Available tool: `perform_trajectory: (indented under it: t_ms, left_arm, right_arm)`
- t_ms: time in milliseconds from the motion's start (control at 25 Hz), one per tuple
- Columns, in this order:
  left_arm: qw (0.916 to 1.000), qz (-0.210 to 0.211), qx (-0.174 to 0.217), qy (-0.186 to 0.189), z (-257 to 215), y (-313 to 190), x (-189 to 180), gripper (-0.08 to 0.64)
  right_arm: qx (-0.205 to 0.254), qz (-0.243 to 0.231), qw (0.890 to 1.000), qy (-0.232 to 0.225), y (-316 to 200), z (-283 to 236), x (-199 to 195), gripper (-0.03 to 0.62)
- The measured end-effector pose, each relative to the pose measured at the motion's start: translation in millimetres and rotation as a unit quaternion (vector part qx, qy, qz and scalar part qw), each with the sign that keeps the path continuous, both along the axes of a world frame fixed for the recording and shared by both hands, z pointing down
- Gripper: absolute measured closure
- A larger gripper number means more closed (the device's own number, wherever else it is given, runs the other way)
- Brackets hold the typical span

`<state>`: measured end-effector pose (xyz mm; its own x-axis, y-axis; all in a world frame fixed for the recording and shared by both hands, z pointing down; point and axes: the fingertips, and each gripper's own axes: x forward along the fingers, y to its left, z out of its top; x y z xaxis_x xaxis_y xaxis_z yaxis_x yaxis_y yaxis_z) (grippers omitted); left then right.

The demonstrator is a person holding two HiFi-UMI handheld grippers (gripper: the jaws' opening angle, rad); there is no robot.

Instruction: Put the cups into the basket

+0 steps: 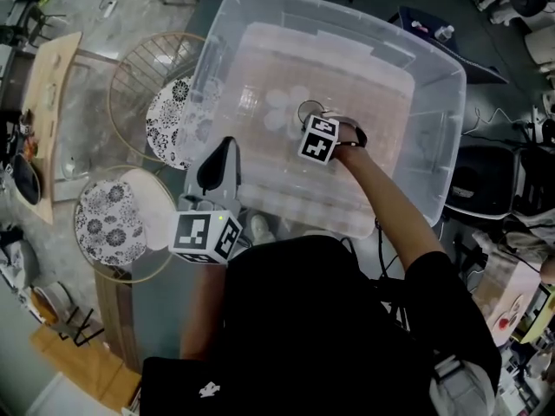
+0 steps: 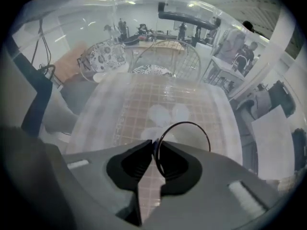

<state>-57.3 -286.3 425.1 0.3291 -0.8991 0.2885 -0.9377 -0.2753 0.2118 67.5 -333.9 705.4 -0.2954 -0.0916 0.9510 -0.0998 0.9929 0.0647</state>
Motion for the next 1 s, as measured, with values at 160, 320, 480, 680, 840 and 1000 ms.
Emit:
perform_trajectory:
  t_ms: [160, 320, 480, 680, 840, 1000]
  left_arm:
    - [1.0000, -0.003, -0.003, -0.004, 1, 0, -3, 0.555]
    - [1.0000, -0.003, -0.001, -0.005, -2, -1, -4, 0.555]
    - [1.0000, 0.000, 0.005, -0.005, -6, -1, -4, 0.555]
    - [0.9999, -0.001, 0.013, 0.000, -12, 4, -7, 0.555]
    - [0.9997, 0.002, 0.023, 0.004, -18, 6, -7, 0.555]
    - [0.9994, 0.011, 0.031, 0.008, -24, 11, -6, 0.555]
  right_arm:
    - [0.008, -0.016, 1.000, 0.006, 0, 10, 0, 0.534]
    - [0.023, -0.033, 0.999, 0.014, 0, 12, -2, 0.528]
    - [0.029, -0.043, 0.998, 0.021, 3, 13, -4, 0.531]
    - [0.027, -0.039, 0.999, 0.021, 9, 10, -7, 0.531]
    - [0.018, -0.019, 1.000, 0.007, 11, -4, -9, 0.531]
    - [0.020, -0.008, 1.000, -0.002, 15, -18, -11, 0.541]
